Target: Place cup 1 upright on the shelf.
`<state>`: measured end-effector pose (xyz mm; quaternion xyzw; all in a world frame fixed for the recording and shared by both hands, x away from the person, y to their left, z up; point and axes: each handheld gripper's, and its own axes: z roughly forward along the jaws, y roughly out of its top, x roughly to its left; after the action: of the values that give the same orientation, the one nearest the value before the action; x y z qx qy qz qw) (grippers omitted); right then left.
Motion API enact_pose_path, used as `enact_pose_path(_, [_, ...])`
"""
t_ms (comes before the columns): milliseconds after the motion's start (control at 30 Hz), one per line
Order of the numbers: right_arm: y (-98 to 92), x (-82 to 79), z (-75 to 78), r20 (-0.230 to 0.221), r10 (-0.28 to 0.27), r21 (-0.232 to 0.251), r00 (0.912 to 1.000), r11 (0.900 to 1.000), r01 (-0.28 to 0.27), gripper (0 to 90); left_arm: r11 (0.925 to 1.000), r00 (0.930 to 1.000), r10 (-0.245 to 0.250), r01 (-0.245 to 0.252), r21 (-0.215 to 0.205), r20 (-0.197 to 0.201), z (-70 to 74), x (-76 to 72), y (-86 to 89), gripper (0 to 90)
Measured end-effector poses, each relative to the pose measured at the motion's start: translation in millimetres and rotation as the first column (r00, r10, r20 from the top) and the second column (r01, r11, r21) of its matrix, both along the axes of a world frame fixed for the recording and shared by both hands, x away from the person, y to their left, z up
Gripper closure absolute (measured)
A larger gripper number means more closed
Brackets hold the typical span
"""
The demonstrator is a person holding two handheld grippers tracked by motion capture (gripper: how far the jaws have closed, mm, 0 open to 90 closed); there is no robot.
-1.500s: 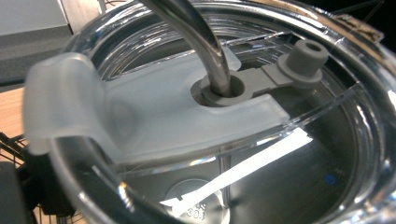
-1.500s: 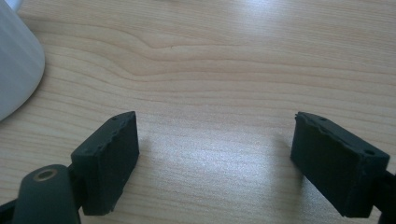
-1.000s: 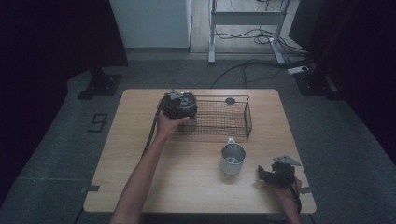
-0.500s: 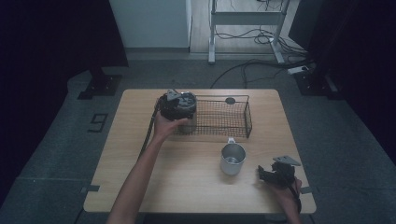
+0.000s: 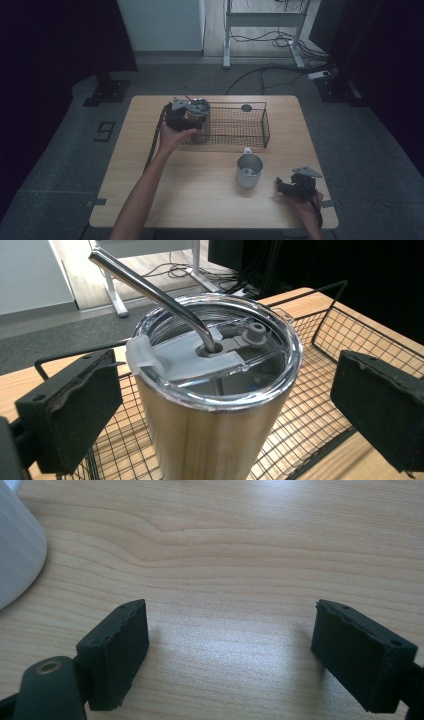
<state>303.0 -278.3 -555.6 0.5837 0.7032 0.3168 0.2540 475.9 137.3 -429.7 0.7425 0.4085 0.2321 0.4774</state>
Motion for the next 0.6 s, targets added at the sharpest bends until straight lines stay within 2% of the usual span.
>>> enact_pose_path(67, [0.0, 0.0, 0.0, 0.000, 0.000, 0.000, 1.0000, 1.000, 0.000, 14.8, 1.0000, 0.9999, 0.000, 0.000, 0.006, 0.011, 2.0, -2.4, 2.2, 0.2])
enact_pose_path(133, [0.0, 0.0, 0.0, 0.000, 0.000, 0.000, 1.0000, 1.000, 0.000, 14.8, 0.9997, 0.9999, -0.011, 0.011, -0.021, 0.005, 5.2, -6.5, 7.0, 0.2])
enact_pose_path(300, [0.0, 0.0, 0.0, 0.000, 0.000, 0.000, 1.0000, 1.000, 0.000, 14.8, 0.9995, 0.9999, -0.011, 0.011, -0.028, 0.000, 6.9, -13.9, 12.7, 0.2])
enact_pose_path(367, [0.0, 0.0, 0.0, 0.000, 0.000, 0.000, 1.0000, 1.000, 0.000, 14.8, 0.9996, 1.0000, -0.007, 0.008, -0.029, 0.002, 6.7, -18.8, 15.7, 0.2])
enact_pose_path(433, [0.0, 0.0, 0.0, 0.000, 0.000, 0.000, 1.0000, 1.000, 0.000, 14.8, 0.9997, 0.9996, -0.001, 0.002, -0.024, 0.026, 6.4, -27.7, 18.1, 1.6])
enact_pose_path(600, [-0.1, 0.0, 0.1, -0.001, 0.001, -0.002, 1.0000, 1.000, -0.001, 14.9, 0.9999, 0.9994, -0.006, 0.006, -0.013, 0.034, 5.4, -41.2, 20.2, 2.1])
